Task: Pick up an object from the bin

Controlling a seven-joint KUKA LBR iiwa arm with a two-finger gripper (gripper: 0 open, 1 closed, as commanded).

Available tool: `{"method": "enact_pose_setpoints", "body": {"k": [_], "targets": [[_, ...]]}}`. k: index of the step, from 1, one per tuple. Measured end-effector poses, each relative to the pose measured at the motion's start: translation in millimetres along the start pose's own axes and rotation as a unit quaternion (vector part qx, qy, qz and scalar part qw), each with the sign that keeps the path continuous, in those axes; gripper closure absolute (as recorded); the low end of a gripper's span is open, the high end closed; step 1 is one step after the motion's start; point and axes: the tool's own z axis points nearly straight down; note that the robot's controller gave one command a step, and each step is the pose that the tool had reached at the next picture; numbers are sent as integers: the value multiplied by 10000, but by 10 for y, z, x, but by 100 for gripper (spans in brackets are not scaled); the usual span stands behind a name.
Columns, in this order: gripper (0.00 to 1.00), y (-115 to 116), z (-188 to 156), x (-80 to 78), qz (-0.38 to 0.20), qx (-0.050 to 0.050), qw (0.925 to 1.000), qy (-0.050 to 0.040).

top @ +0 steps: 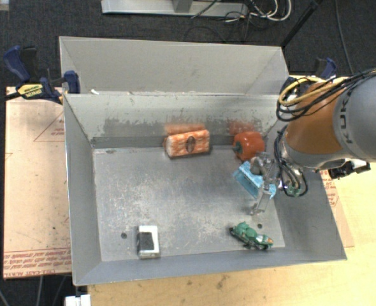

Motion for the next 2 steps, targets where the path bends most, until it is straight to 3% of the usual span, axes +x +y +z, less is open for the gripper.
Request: {"method": "enact_pose_setpoints", "body": {"k": [1, 2], "targets": [[100, 32, 158, -62, 285, -22, 9996, -45], [100, 35, 146, -60, 323, -23, 9995, -48]]}}
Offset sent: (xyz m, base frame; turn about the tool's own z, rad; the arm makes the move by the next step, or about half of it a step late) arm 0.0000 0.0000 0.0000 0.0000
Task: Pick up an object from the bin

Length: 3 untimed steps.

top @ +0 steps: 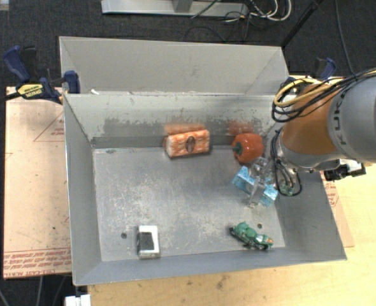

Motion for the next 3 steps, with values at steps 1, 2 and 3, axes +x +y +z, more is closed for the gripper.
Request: {"method": "enact_pose_setpoints", "body": {"k": [1, 2, 3], "targets": [[100, 4, -50, 11, 12, 0, 10000, 19], [100, 14, -243, 21, -4, 5, 10000, 52], [100, 14, -401, 19, -11, 16, 10000, 59]]}}
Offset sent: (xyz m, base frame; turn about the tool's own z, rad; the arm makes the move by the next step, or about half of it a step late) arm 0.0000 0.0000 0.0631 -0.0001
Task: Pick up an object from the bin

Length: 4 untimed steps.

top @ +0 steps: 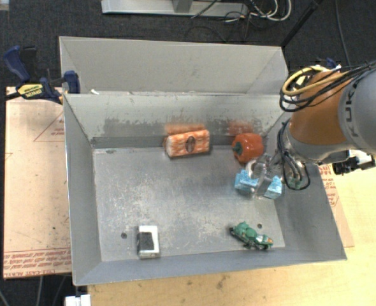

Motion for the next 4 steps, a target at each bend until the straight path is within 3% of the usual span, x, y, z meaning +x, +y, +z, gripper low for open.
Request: {"method": "enact_pose_setpoints", "body": {"k": [4], "targets": [[100, 3, -397, 2, -3, 8, 10000, 19]]}}
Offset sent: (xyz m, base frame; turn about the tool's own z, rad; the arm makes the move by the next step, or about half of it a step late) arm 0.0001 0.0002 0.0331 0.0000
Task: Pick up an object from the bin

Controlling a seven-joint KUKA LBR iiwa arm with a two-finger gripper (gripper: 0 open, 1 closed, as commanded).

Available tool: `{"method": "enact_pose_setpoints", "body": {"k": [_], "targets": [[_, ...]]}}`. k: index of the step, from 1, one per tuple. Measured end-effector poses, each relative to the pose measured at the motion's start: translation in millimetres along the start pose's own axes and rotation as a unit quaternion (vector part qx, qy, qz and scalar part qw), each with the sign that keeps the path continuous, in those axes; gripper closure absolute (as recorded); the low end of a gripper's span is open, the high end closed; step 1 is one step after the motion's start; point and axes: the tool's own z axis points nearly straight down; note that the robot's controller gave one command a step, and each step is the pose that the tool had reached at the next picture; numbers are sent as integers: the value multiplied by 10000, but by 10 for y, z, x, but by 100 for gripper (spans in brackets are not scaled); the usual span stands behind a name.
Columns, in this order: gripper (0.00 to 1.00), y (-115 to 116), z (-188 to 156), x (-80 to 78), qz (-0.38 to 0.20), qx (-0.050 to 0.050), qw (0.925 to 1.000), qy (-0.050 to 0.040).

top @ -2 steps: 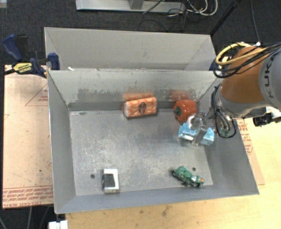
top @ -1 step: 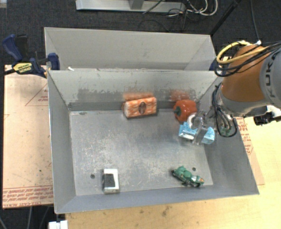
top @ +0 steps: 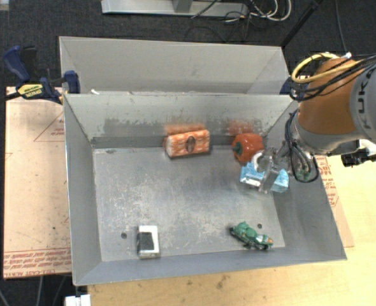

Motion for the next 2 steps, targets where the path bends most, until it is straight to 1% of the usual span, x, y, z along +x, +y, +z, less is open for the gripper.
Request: {"method": "enact_pose_setpoints", "body": {"k": [2], "targets": [[100, 6, -168, -13, -3, -3, 10000, -18]]}}
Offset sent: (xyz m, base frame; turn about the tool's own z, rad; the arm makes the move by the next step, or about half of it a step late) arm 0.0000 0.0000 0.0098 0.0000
